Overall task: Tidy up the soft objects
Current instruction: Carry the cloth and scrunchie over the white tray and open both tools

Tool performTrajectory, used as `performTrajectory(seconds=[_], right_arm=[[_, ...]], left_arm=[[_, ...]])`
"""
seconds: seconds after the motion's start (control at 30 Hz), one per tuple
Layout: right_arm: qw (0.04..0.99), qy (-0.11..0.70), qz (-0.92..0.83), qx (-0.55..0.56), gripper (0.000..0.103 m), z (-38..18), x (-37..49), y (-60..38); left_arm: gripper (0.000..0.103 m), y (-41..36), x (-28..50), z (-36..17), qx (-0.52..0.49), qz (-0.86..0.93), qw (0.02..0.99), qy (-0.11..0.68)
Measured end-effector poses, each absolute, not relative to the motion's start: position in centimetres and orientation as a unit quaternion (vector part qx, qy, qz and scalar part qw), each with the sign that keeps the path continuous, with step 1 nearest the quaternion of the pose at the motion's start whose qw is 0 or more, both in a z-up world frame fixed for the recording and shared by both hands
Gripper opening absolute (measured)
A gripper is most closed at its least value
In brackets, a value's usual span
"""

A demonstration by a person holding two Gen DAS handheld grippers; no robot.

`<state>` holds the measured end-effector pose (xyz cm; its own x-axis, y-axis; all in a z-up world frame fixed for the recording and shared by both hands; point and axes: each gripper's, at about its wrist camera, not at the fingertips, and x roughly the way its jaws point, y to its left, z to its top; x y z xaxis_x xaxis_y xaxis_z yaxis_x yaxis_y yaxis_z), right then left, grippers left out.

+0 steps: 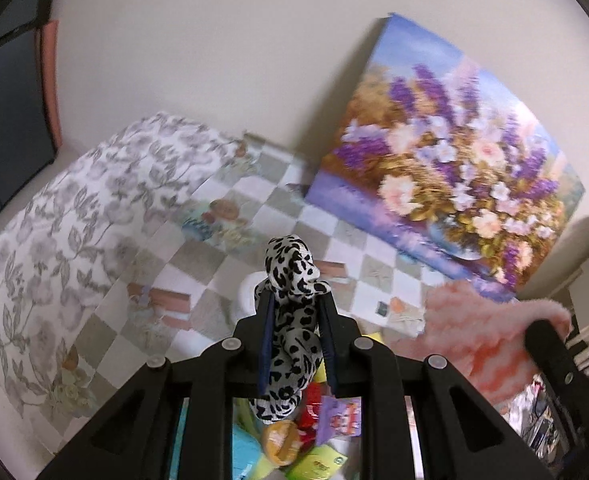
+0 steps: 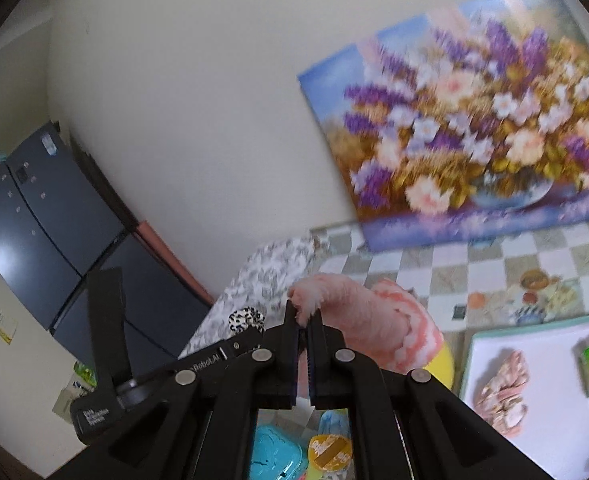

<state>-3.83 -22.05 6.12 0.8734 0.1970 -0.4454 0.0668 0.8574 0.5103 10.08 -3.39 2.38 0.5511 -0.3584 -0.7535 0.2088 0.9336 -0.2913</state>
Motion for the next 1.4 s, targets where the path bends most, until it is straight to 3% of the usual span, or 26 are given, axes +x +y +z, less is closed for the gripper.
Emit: performTrajectory(seconds=[0.63, 0.9, 1.4], right_arm=[[0.894, 0.242, -0.248, 0.285, 0.003, 5.8, -13.8, -35.9], [0.829, 0.321, -0.333, 0.313, 0.003, 1.9, -15.4, -41.1], [0.772, 0.479, -0.268, 0.319, 0.007, -8.5, -9.9, -40.8]], left_arm=[[0.022, -20.5, 1.7, 1.6, 0.061, -0.329, 0.824, 0.458], [0.023, -25.8, -0.9, -3.5, 0.108, -0.36, 0.787, 0.489], [0.023, -28.4, 0.0, -11.9, 0.13, -0.346, 0.742, 0.559]])
